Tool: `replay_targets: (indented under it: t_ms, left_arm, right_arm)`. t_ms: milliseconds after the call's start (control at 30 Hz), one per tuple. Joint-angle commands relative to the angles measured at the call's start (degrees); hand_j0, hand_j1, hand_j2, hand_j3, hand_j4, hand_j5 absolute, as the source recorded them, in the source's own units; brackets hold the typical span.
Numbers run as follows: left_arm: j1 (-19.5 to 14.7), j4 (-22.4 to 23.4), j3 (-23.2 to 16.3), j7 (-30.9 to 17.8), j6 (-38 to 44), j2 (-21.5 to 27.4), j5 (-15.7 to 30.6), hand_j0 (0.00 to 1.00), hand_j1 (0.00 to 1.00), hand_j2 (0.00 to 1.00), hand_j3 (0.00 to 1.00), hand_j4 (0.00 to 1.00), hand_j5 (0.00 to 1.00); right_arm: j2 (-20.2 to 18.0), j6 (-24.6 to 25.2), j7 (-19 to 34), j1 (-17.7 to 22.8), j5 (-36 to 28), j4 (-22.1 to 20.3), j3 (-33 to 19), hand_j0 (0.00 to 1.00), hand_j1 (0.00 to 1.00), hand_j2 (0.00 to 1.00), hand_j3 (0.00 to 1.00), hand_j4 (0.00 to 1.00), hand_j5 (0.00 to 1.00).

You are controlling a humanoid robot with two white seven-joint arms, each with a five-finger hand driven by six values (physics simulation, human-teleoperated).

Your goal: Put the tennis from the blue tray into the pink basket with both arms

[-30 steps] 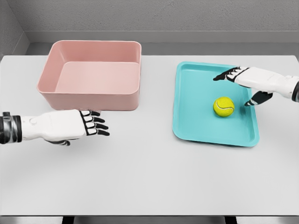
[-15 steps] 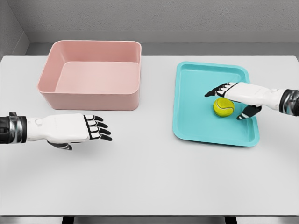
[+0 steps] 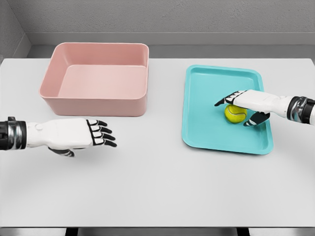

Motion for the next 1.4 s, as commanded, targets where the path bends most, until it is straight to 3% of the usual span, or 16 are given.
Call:
replay_targets:
  t_ms: [0,367,633,800,1200,1367]
  left_arm:
    - [0.0,0.0,0.21,-0.06,0.09,0.16,0.38,1.0,1.0,1.0,1.0,1.0,1.0]
    - [-0.35,0.0,0.3,-0.06,0.09,0.86,0.38,1.0,1.0,1.0,1.0,1.0,1.0]
    - [-0.53,0.0,0.47,-0.06,0.09,1.74,0.29,1.0,1.0,1.0,1.0,1.0,1.0]
    - [-0.44,0.0,0.47,-0.06,0.09,2.62,0.29,1.0,1.0,1.0,1.0,1.0,1.0]
    - [-0.53,0.0,0.65,-0.06,0.09,3.76,0.29,1.0,1.0,1.0,1.0,1.0,1.0]
    - [-0.61,0.0,2.41,-0.06,0.09,5.08,0.29,1.0,1.0,1.0,1.0,1.0,1.0]
  right_arm:
    - [0.0,-0.08,0.02,0.0,-0.25,0.22,-0.05,0.77,0.77,0.77,0.77,0.77,0.77]
    - [0.0,-0.52,0.11,0.18,-0.25,0.93,0.83,0.54,0.54,0.54,0.54,0.54,0.54]
    - [-0.09,-0.79,0.11,-0.09,-0.43,0.4,1.1,0.52,0.52,0.52,0.52,0.52,0.52]
    - [-0.61,-4.39,-0.06,-0.44,-0.69,-0.13,0.48,0.51,0.51,0.51,0.51,0.51,0.51]
    - [-0.7,-4.57,-0.24,-1.32,-0.87,-5.84,0.48,0.51,0.51,0.51,0.51,0.51,0.51]
    - [-0.88,-4.57,-0.41,-1.32,-1.04,-9.18,0.48,0.51,0.51,0.51,0.51,0.51,0.51]
